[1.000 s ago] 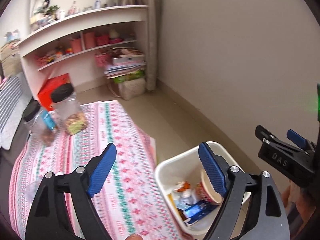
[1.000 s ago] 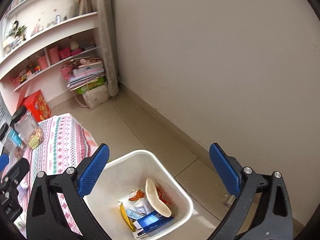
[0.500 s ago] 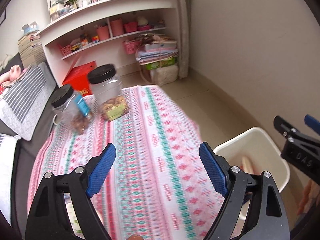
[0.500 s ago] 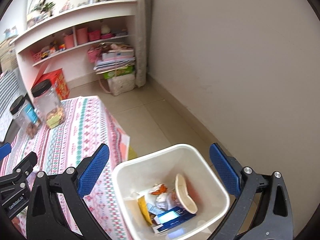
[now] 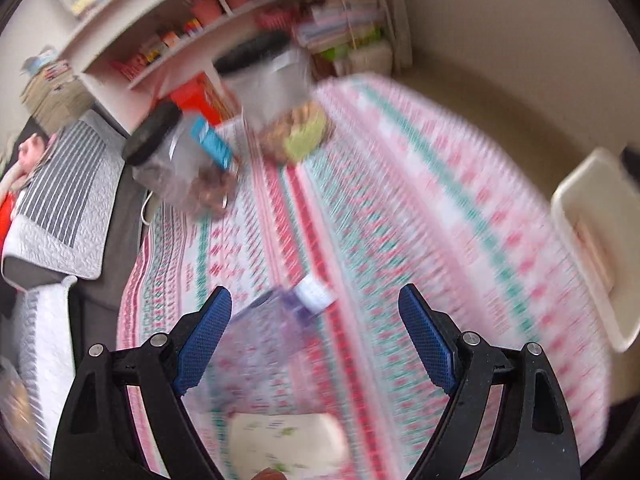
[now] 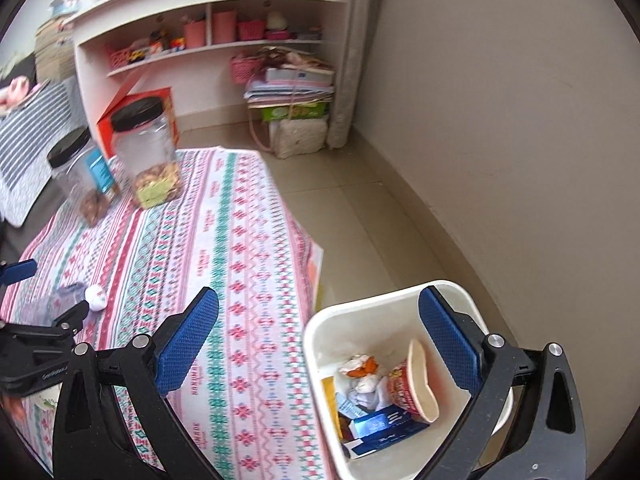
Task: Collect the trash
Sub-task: 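Move both grippers back over the table toward the bottle and paper cup, then grasp the clear water bottle with the left gripper while the right grasps the paper cup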
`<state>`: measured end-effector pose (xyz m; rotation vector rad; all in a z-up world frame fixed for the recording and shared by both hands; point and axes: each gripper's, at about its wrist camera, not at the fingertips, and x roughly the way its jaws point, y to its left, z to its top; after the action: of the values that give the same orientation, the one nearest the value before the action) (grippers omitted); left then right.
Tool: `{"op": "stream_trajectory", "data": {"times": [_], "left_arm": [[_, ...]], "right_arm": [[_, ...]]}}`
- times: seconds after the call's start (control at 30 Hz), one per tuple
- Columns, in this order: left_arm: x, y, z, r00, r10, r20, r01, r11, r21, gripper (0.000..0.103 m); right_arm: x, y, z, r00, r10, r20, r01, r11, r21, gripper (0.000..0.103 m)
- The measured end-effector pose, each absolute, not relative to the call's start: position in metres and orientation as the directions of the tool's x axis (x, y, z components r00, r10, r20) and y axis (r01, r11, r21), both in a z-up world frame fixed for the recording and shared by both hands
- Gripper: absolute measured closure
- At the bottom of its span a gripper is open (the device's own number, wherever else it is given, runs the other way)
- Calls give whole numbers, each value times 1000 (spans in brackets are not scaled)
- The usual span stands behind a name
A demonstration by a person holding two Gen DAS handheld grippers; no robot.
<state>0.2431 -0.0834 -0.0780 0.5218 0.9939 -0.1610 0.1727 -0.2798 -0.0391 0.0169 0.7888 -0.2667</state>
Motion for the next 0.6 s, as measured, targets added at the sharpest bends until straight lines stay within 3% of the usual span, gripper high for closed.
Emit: {"op": "stream_trajectory", "data": {"times": [0.13,0.37,0.6], "left_arm": [[266,-57,-109,453,179,-873,449,801,397,20],[285,-32,-146,291,205,-935,599,723,345,20],[297,9,-147,244,134,-961,549,797,251,31]], "right_arm": [[184,-257,-47,659,-190,-727,178,979,-95,7],[197,-210,-57,642,-100,-760,21,993,-113,7],[196,-143,-74,578,109,-809,-337,934,-115,7]]}}
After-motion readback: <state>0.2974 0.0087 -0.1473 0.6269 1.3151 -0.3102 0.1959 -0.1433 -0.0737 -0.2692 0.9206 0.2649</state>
